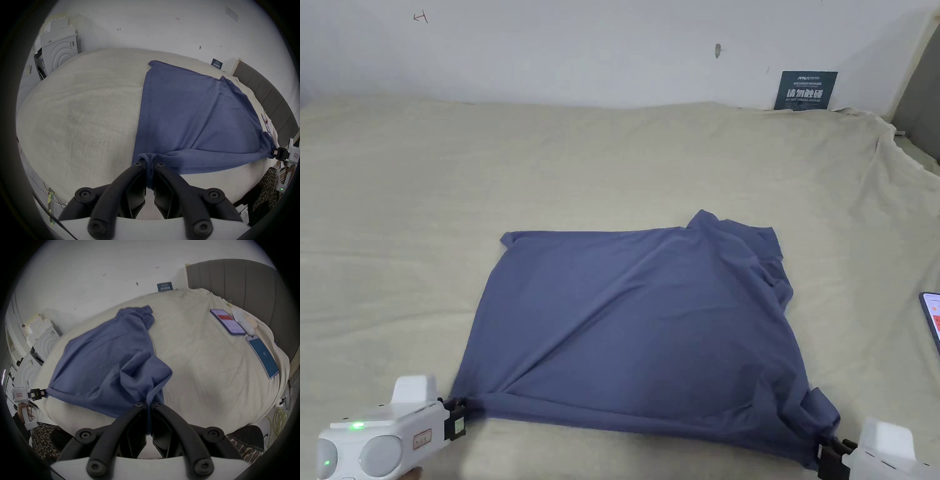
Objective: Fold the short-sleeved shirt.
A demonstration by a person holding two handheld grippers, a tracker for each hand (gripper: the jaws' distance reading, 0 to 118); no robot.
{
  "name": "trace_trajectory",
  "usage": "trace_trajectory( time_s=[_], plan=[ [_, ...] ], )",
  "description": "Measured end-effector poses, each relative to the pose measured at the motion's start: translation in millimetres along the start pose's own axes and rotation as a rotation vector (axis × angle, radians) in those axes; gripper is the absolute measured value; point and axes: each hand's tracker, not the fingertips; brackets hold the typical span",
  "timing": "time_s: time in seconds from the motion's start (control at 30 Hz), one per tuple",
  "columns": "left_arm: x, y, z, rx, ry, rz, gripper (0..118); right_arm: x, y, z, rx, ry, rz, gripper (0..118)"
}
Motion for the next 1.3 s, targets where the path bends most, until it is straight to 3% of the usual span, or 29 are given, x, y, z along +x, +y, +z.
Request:
trace_trajectory(
  time_s=[0.1, 0.17, 0.2, 0.27, 0.3, 0.43, 0.7, 0.87, 0.93, 0.97, 1.0, 1.07, 1.1, 1.3],
  plan=[
    [2, 3, 2, -0.015, 0.016, 0.023, 27, 3, 0, -10, -0.029, -0.032, 0.020, 2],
    [4, 4, 6, -0.024, 0.028, 0.034, 54, 4, 1, -13, -0.032, -0.038, 0.037, 12],
    [7, 6, 10, -0.026, 0.041, 0.038, 78, 3, 4, -10, -0.034, -0.041, 0.044, 35],
    [12, 10, 23, 0.011, 0.061, 0.048, 103, 0, 13, 1, 0.019, -0.070, 0.084, 74],
    [14, 13, 33, 0.062, 0.059, 0.062, 107, -10, 17, 12, 0.079, -0.080, 0.098, 82],
    [27, 38, 78, 0.279, 0.029, 0.090, 107, -23, 54, 52, 0.309, -0.085, 0.172, 82],
    [54, 81, 129, 0.475, 0.062, 0.057, 107, -55, 95, 104, 0.599, -0.087, 0.254, 82],
    [67, 85, 135, 0.545, 0.096, 0.030, 96, -72, 94, 115, 0.690, -0.097, 0.263, 81],
    [71, 83, 138, 0.585, 0.070, 0.019, 73, -75, 93, 116, 0.701, -0.103, 0.273, 73],
    [73, 82, 140, 0.603, 0.048, 0.015, 59, -81, 92, 118, 0.709, -0.103, 0.278, 62],
    [76, 81, 141, 0.611, 0.033, 0.000, 40, -82, 91, 118, 0.714, -0.103, 0.278, 43],
    [80, 79, 143, 0.621, 0.012, -0.022, 16, -85, 89, 117, 0.716, -0.108, 0.283, 9],
    [82, 78, 144, 0.626, -0.005, -0.039, 3, -96, 88, 122, 0.719, -0.109, 0.279, 1],
    [82, 78, 140, 0.576, -0.056, -0.047, 0, -101, 84, 127, 0.719, -0.074, 0.267, 0]
  ],
)
